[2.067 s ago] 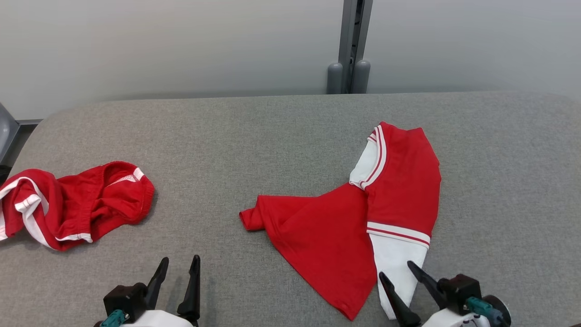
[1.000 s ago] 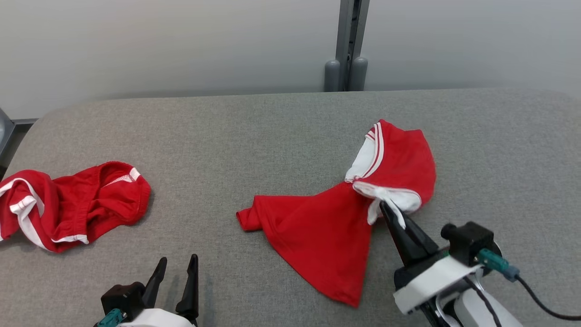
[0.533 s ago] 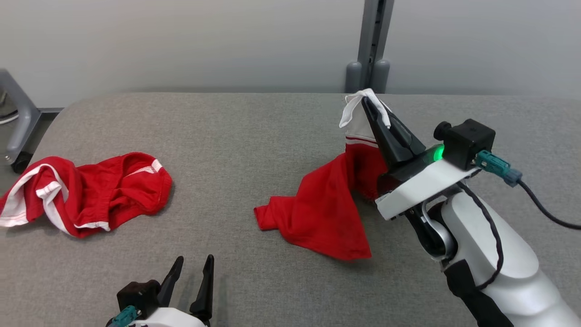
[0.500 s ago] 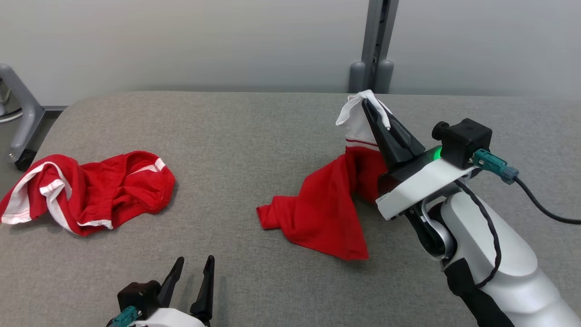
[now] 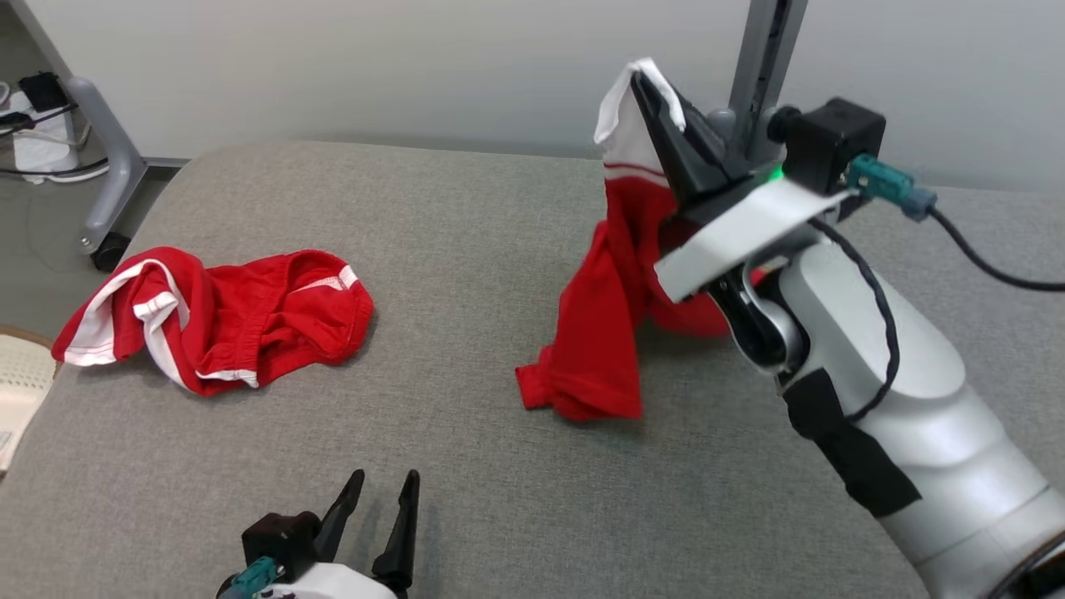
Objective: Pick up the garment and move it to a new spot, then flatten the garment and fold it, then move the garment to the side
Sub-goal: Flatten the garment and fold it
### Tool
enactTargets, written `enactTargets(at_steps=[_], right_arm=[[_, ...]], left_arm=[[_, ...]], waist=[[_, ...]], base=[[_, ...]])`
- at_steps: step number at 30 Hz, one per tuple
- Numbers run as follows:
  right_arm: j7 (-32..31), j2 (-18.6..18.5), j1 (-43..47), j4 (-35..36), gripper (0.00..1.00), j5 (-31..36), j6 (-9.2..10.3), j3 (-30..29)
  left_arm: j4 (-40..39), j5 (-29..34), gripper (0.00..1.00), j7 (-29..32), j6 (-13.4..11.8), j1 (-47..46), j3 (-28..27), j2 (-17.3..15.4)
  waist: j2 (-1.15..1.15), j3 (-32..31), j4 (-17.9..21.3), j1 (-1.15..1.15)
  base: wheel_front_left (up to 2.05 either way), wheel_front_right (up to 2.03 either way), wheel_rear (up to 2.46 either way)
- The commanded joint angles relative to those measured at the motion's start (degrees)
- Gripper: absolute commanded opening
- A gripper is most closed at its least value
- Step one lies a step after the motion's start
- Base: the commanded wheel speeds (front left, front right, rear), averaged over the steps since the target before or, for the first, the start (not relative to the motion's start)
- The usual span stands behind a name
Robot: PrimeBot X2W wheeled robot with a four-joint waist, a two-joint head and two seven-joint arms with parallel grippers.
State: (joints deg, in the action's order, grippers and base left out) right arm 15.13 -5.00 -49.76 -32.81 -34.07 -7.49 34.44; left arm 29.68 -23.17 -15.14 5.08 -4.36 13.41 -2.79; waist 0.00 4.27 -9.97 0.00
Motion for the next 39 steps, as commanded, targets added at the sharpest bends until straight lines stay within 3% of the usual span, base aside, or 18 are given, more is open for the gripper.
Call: enactTargets(at_steps=[1,5,11,22,23,24,27,30,39], right_arm=[[0.03,0.19,-2.57,-0.21,0.0,0.16,-0.01,0.12],[0.02,1.31,-9.43,0.92,0.0,-0.18,-0.01,-3.6],[0.02,1.83,-12.12,-0.63,0.0,1.52,-0.01,-15.73],[0.02,-7.28,7.47,-12.9,0.0,8.33,-0.01,-24.68],[0.03,-8.25,9.28,-14.45,0.38,9.02,-0.01,-25.79],[0.03,-9.07,10.69,-15.87,1.0,9.42,-0.01,-27.58],[0.03,-9.65,15.55,-17.24,1.0,11.28,-0.01,-32.33],[0.03,-8.12,21.14,-12.02,1.0,13.74,-0.01,-36.94],[0.02,-2.09,33.59,7.22,1.0,22.22,-0.01,-38.83]], left_arm=[[-0.1,-0.3,1.0,-0.01,0.46,-1.52,0.6,-0.19],[-0.18,-1.23,1.0,-0.01,0.39,-2.74,2.87,-0.22],[-0.44,-1.82,1.0,-0.01,-0.43,-3.28,3.96,-0.2],[-0.91,-0.77,1.0,-0.01,-0.57,-4.36,3.29,-0.21],[-0.92,-0.52,1.0,0.0,-0.46,-4.64,3.25,-0.21],[-1.04,-0.24,1.0,-0.01,-0.4,-4.94,3.21,-0.21],[-1.22,0.6,1.0,-0.01,-0.29,-5.27,2.79,-0.21],[-1.24,1.44,1.0,-0.01,-0.11,-5.18,2.04,-0.22],[-1.81,1.46,1.0,0.0,0.25,-3.05,1.82,-0.2]], waist=[[0.0,0.51,-1.01,0.0],[0.0,1.52,-3.04,0.0],[0.0,2.26,-3.5,0.0],[0.0,4.13,1.38,0.0],[0.0,4.42,1.84,0.0],[0.0,4.66,2.3,0.0],[0.0,4.97,3.83,0.0],[0.0,4.39,6.01,0.0],[0.0,1.23,10.91,0.0]], base=[[0.0,0.0,0.0],[0.0,0.0,0.0],[0.0,0.0,0.0],[0.0,0.0,0.0],[0.0,0.0,0.0],[0.0,0.0,0.0],[0.0,0.0,0.0],[0.0,0.0,0.0],[0.0,0.0,0.0]])
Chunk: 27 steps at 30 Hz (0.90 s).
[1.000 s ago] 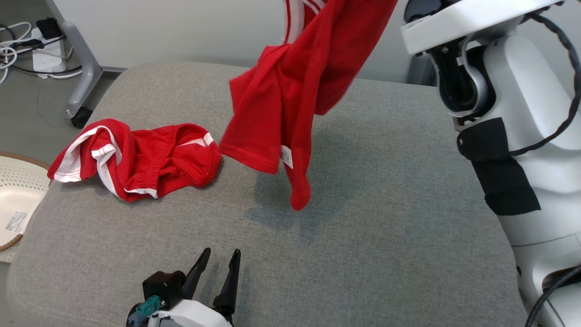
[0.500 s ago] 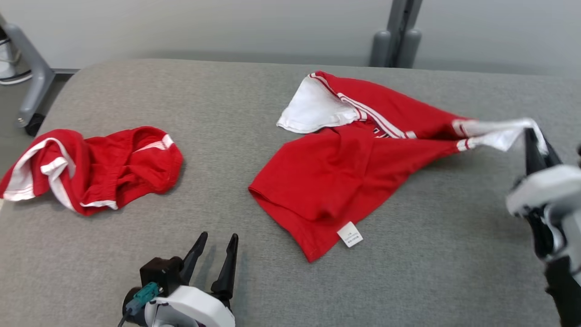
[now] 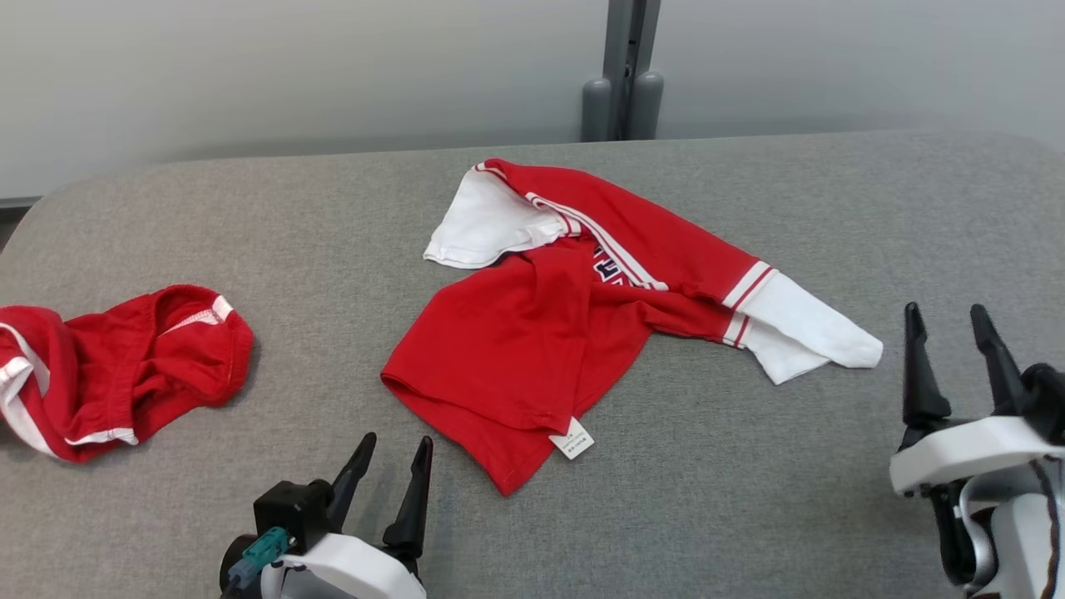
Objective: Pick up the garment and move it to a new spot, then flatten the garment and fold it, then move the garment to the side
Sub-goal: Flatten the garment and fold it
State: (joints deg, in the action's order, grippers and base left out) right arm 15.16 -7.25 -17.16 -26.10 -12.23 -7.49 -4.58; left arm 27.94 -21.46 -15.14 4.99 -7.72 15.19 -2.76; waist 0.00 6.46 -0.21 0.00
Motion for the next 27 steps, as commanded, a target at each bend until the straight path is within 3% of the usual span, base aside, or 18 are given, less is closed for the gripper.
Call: enactTargets(at_steps=[1,9,22,24,25,26,27], right_arm=[[-0.01,0.67,2.2,2.06,1.0,1.11,-0.01,0.68],[-0.01,3.07,8.57,5.39,1.0,0.93,-0.01,1.93],[-0.01,3.35,6.9,5.83,1.0,0.72,-0.01,1.48],[-0.01,3.39,6.59,5.78,1.0,0.6,-0.01,1.41],[-0.01,3.39,6.59,5.78,1.0,0.6,-0.01,1.41],[-0.01,3.39,6.42,5.72,1.0,0.63,-0.01,1.44],[-0.01,3.4,6.27,5.64,1.0,0.55,-0.01,1.48]], left_arm=[[0.09,-0.06,1.0,0.0,0.4,0.38,0.39,-0.22],[2.11,-2.82,1.0,0.0,0.63,1.36,4.02,-0.23],[6.72,-11.02,1.0,0.0,0.99,-1.55,10.03,-0.27],[6.86,-11.69,0.3,0.0,0.75,-2.0,10.31,-0.25],[6.86,-11.69,0.3,0.0,0.75,-2.0,10.31,-0.25],[6.99,-11.87,0.0,0.0,0.7,-2.14,10.38,-0.25],[7.07,-12.31,0.0,0.0,0.61,-2.24,10.26,-0.25]], waist=[[0.0,-1.23,1.62,0.0],[0.0,-1.54,4.77,0.0],[0.0,0.38,7.65,0.0],[0.0,0.69,7.78,0.0],[0.0,0.69,7.78,0.0],[0.0,0.77,7.82,0.0],[0.0,0.83,7.85,0.0]], base=[[0.0,0.0,0.0],[0.0,0.0,0.0],[0.0,0.0,0.0],[0.0,0.0,0.0],[0.0,0.0,0.0],[0.0,0.0,0.0],[0.0,0.0,0.0]])
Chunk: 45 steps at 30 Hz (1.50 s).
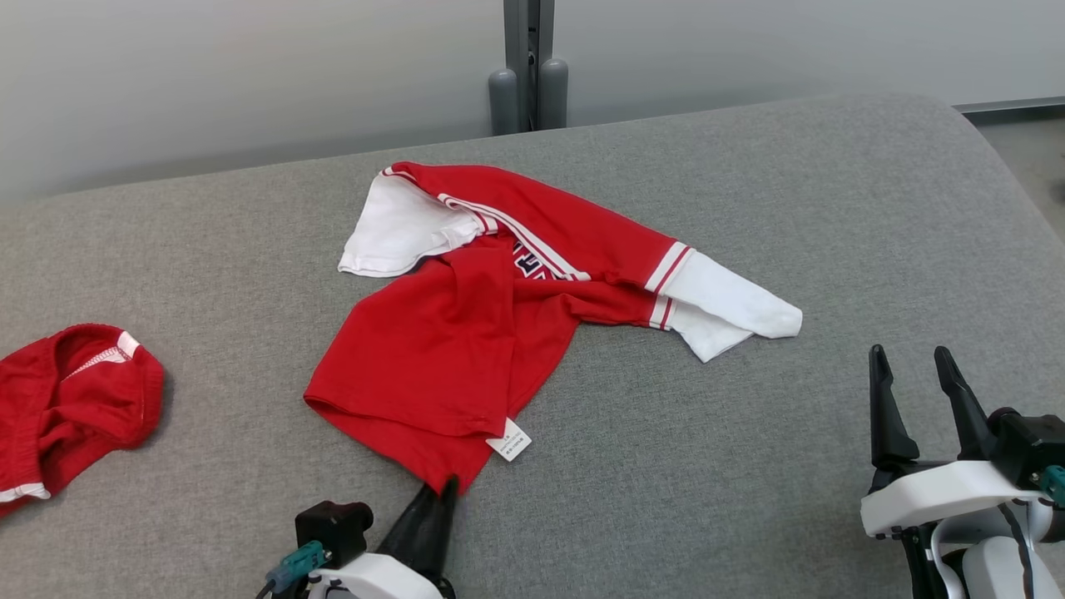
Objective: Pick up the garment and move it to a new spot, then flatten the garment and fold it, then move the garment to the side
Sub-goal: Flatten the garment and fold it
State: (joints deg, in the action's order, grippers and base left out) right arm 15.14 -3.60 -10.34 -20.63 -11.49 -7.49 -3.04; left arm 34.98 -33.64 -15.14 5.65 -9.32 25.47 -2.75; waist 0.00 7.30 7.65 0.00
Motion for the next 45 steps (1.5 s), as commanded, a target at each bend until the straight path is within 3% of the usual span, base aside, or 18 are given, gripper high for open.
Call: enactTargets(at_steps=[1,7,22,29,30,31,32,40,45], right_arm=[[0.0,-0.23,-0.64,0.1,1.0,-0.33,-0.01,-0.06],[0.0,-0.35,0.74,-0.55,1.0,-0.63,-0.01,-0.54],[0.0,0.16,5.98,-4.1,1.0,-1.72,-0.01,4.97],[0.0,0.28,4.23,-6.58,1.0,-1.23,-0.01,10.5],[0.0,0.3,3.54,-7.14,1.0,-0.97,-0.01,11.53],[0.0,0.31,2.83,-7.56,1.0,-0.98,-0.01,12.59],[0.0,0.29,2.0,-8.03,1.0,-1.05,-0.01,13.56],[0.0,-0.66,-7.16,-14.34,1.0,1.18,-0.01,19.79],[0.0,-1.29,-11.74,-18.55,1.0,2.99,0.0,20.67]], left_arm=[[0.29,-0.44,0.0,0.0,-0.08,-0.71,-0.13,-0.27],[1.1,0.16,0.0,0.0,-0.26,-0.12,-2.33,-0.27],[-3.24,13.09,0.0,0.0,-2.33,9.43,-20.0,-0.29],[-1.73,14.41,0.0,0.0,-3.11,8.91,-20.41,-0.28],[-1.84,14.33,0.31,0.0,-3.29,8.51,-19.98,-0.27],[-2.15,14.06,0.78,0.0,-3.47,8.2,-19.55,-0.27],[-2.49,13.86,1.0,0.0,-3.75,8.03,-18.94,-0.28],[-4.71,12.95,1.0,0.0,-4.6,4.87,-13.01,-0.29],[-5.64,12.41,1.0,0.0,-4.67,3.49,-11.66,-0.28]], waist=[[0.0,0.01,0.0,0.0],[0.0,-1.78,-1.0,0.0],[0.0,-9.27,-4.36,0.0],[0.0,-7.72,-5.34,0.0],[0.0,-7.32,-5.57,0.0],[0.0,-6.9,-5.82,0.0],[0.0,-6.41,-6.13,0.0],[0.0,-1.02,-10.23,0.0],[0.0,1.18,-12.65,0.0]], base=[[0.0,0.0,0.0],[0.0,0.0,0.0],[0.0,0.0,0.0],[0.0,0.0,0.0],[0.0,0.0,0.0],[0.0,0.0,0.0],[0.0,0.0,0.0],[0.0,0.0,0.0],[0.0,0.0,0.0]])
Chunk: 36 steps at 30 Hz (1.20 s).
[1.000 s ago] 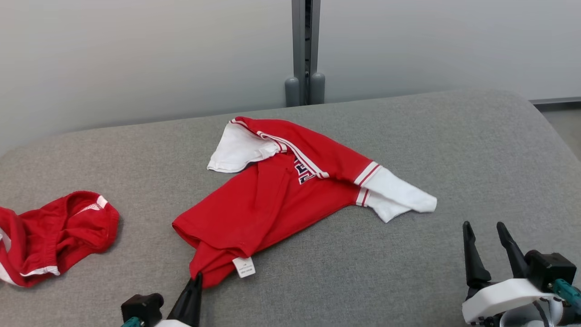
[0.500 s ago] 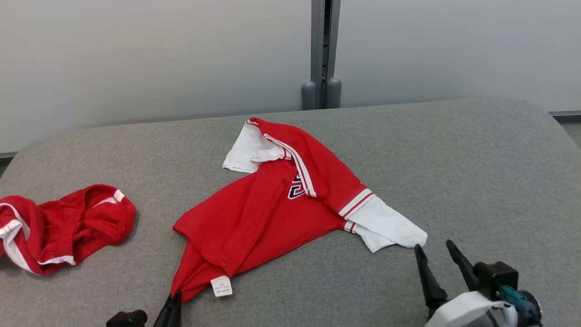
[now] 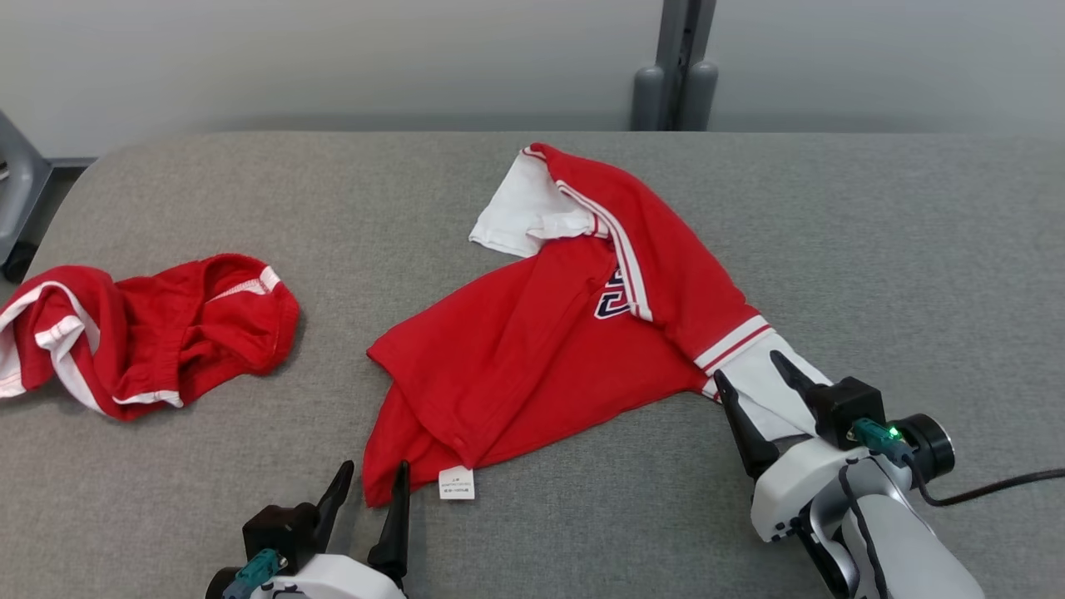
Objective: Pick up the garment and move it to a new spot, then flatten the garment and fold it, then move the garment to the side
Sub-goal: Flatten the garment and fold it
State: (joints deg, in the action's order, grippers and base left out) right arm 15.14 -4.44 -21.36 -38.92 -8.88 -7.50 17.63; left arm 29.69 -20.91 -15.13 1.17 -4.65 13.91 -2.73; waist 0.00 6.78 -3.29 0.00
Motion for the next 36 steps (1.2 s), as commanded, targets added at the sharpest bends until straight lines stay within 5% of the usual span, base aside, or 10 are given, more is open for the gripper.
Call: enactTargets(at_steps=[1,12,14,17,30,31,32,36], right_arm=[[0.01,-0.63,-1.54,-1.27,1.0,1.02,0.01,0.02],[0.0,-0.68,-5.43,-6.02,0.96,5.93,0.01,-2.62],[0.0,-0.65,-5.57,-6.11,0.47,6.32,0.01,-2.97],[0.0,-0.78,-6.23,-6.47,0.0,6.62,0.01,-3.27],[0.0,-5.33,-10.69,-5.07,0.0,4.42,0.01,-15.47],[0.0,-5.86,-11.19,-6.45,0.38,4.54,0.01,-17.23],[0.0,-6.44,-11.56,-8.33,1.0,5.11,0.01,-19.05],[0.0,-7.13,-13.19,-11.07,1.0,8.25,0.01,-26.33]], left_arm=[[-0.64,-0.39,1.0,-0.01,-0.2,-1.36,0.13,-0.29],[-2.65,-1.54,1.0,-0.01,-0.85,-2.88,0.98,-0.27],[-2.8,-1.78,1.0,-0.01,-0.84,-3.11,1.11,-0.27],[-2.99,-1.85,1.0,-0.01,-0.89,-3.5,1.32,-0.28],[-2.71,-1.35,1.0,-0.01,-0.42,-4.01,2.11,-0.29],[-2.58,-1.32,1.0,-0.01,-0.37,-4.07,2.24,-0.28],[-2.49,-1.31,1.0,-0.01,-0.34,-4.13,2.28,-0.28],[-2.38,-0.97,1.0,-0.01,-0.39,-4.3,2.28,-0.28]], waist=[[0.0,2.13,-2.22,0.0],[0.0,4.86,-4.61,0.0],[0.0,5.06,-4.43,0.0],[0.0,5.4,-4.19,0.0],[0.0,6.15,-3.88,0.0],[0.0,6.2,-3.91,0.0],[0.0,6.21,-3.92,0.0],[0.0,5.82,-3.91,0.0]], base=[[0.0,0.0,0.0],[0.0,0.0,0.0],[0.0,0.0,0.0],[0.0,0.0,0.0],[0.0,0.0,0.0],[0.0,0.0,0.0],[0.0,0.0,0.0],[0.0,0.0,0.0]])
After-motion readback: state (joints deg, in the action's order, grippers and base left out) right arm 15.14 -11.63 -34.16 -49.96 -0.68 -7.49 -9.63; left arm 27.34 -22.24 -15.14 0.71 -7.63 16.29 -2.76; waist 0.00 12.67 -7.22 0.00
